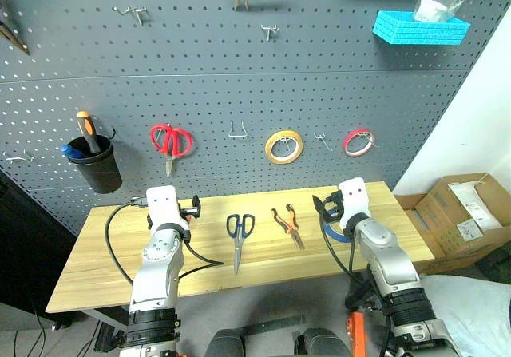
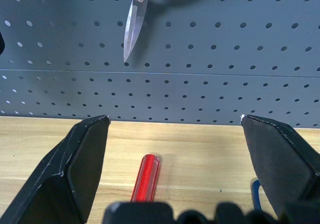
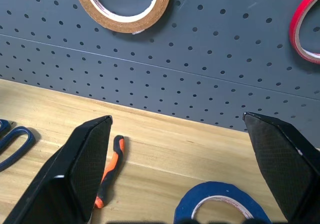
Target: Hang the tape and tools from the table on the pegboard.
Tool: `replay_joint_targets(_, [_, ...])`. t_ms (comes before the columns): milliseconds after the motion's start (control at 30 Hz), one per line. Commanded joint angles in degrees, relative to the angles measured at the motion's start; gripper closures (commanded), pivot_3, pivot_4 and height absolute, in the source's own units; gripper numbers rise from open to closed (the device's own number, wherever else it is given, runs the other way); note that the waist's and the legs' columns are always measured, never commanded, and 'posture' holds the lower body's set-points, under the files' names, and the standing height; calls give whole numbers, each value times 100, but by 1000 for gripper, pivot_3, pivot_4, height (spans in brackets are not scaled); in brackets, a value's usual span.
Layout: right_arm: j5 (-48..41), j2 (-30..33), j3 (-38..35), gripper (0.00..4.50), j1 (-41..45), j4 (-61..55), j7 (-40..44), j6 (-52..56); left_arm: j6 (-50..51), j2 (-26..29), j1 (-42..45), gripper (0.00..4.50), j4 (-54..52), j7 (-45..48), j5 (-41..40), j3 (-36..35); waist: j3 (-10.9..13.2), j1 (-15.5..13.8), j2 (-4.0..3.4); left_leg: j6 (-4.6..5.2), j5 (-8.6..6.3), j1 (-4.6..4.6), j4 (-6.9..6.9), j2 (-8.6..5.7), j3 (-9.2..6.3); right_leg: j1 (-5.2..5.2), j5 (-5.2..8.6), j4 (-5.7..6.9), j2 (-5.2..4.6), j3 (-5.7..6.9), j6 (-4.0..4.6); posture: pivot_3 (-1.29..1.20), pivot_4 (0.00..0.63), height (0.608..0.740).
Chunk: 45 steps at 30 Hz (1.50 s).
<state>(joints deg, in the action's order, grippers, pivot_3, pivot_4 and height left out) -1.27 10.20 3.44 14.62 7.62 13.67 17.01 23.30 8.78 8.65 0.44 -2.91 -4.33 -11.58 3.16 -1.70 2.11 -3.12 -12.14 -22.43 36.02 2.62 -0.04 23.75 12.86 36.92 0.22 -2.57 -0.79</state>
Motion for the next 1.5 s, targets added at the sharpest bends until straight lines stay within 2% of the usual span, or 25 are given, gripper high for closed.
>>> replay_joint_targets(33, [1,49,-49,0,62,-245,20,-41,-135,-6,36,9,-265,-15,37,27,0,0,0,0,0,0,0,0,0,0,0,0,0,0,0,197,0,740])
replay_joint_targets(667, [76,98,154,0,-36,-521,211,385,-184,-24,-76,9,-333,71,-26,17,0,-1,0,0,0,2,0,1,0,0,0,1,2,0,0,196,0,740])
replay_joint_targets(933, [-198,538,89,0,-69,-933,817,933,-306,208,235,9,-709,1090,-88,809,2,-20,1,0,0,-1,2,0,0,-1,1,-3,1,0,1,184,18,740])
replay_joint_targets(1100, [-202,1109,330,0,171,-613,1512,1353,270,-48,695,9,-839,1996,-681,1411,66,2,-5,0,0,4,7,0,3,-4,1,-2,1,-5,2,156,94,740])
replay_joint_targets(1267, [-175,1525,579,0,619,330,2196,1300,915,-462,1035,9,-393,2744,-1148,2031,401,44,-15,0,0,46,10,-2,0,-36,3,-3,0,-10,4,119,187,740])
replay_joint_targets(1367, [-175,1602,629,0,901,873,2444,1232,1233,-649,1030,9,-269,2930,-1332,2226,630,111,-23,2,0,26,5,-2,1,-19,3,-3,7,-18,4,99,227,740])
replay_joint_targets(1500, [1,1644,706,0,1303,1800,2564,789,1535,-836,1010,9,-35,2953,-1342,2435,842,178,-20,11,-2,-50,5,6,-11,44,-12,10,20,-15,-26,83,275,740])
